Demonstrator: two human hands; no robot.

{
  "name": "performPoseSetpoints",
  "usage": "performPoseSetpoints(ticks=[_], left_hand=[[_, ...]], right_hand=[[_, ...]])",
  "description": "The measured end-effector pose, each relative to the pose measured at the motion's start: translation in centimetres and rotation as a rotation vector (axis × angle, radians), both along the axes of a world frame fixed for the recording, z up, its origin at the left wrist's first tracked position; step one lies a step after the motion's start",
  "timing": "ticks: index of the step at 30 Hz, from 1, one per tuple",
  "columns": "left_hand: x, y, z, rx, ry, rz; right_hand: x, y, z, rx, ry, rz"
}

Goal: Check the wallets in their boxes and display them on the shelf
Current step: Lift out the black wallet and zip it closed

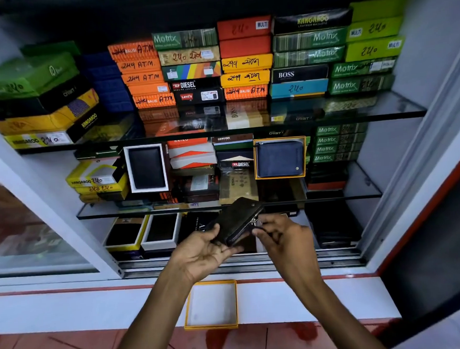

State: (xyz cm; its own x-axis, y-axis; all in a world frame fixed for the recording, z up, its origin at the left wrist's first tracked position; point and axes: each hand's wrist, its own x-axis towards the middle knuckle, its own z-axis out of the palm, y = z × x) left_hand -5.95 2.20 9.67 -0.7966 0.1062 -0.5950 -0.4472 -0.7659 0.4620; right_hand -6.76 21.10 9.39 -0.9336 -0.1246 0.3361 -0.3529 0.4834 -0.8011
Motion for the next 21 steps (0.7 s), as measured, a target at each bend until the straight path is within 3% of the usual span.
performPoseSetpoints(ticks=[6,11,16,21], left_hand=[[-0.2,2.6,0.4,-0.006,-0.023,0.148],[-0.3,3.0,0.5,-0.063,0.027,0.204],[1.1,2.7,0.3,0.011,0.078,0.247],[2.3,3.0,-1.1,-0.127,0.142,0.247]], right_hand=[[2.6,-1.9,-1.3,-0.168,-0.033,0.054],[3.8,-1.7,-1.0,-0.032,0.045,0.087],[2.8,0.3,-0.7,0.026,0.159,0.001],[1.4,2.2,-0.3,0.080,0.270,-0.008]])
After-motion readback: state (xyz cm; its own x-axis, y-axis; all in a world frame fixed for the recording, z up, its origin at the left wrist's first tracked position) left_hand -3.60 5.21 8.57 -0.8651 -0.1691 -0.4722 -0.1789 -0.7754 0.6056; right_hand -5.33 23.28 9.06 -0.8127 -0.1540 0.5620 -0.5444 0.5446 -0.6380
